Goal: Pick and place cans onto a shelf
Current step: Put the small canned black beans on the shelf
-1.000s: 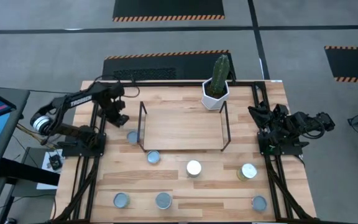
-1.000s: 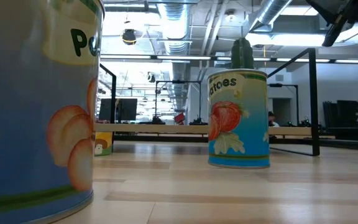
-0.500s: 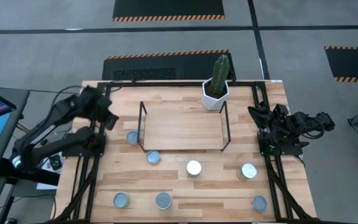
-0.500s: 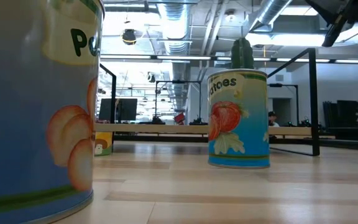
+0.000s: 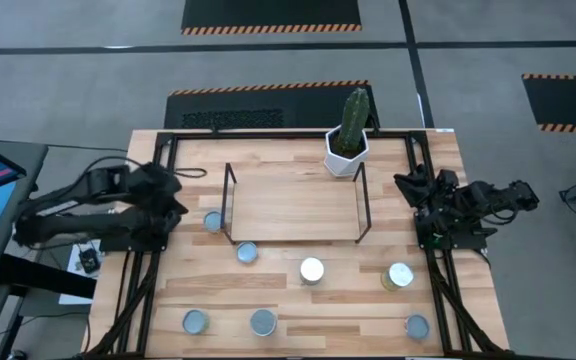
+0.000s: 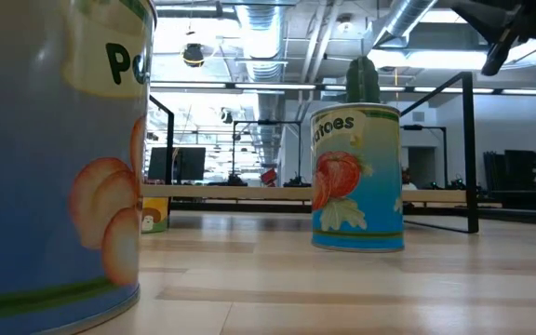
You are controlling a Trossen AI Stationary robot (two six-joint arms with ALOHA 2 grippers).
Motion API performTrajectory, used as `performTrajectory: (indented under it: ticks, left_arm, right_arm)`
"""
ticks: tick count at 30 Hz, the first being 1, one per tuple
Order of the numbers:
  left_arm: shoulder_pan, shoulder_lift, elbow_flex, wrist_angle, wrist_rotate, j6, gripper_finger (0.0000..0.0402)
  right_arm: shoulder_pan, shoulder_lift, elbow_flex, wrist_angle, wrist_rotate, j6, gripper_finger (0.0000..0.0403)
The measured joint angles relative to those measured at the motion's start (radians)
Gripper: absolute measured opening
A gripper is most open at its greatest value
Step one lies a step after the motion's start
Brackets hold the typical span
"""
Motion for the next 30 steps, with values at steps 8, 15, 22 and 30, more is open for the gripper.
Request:
performTrajectory:
  ticks: [8,15,22,30]
  left_arm:
    - [-0.031,0.059,-0.046,0.011,-0.217,-0.166,0.0000]
    - [-0.032,0.028,-0.234,0.254,-0.069,-0.184,0.0000]
    - [-0.032,0.028,-0.279,0.324,-0.068,-0.090,0.0002]
    - [-0.032,0.049,-0.307,0.377,-0.079,-0.098,0.0066]
  right_arm:
    - [0.000,0.000,0.000,-0.002,0.000,0.000,0.0111]
    - [0.000,0.000,0.000,-0.028,0.000,-0.001,0.0111]
    - [0.000,0.000,0.000,-0.028,0.000,0.000,0.0111]
    - [0.000,0.000,0.000,-0.028,-0.001,0.000,0.0111]
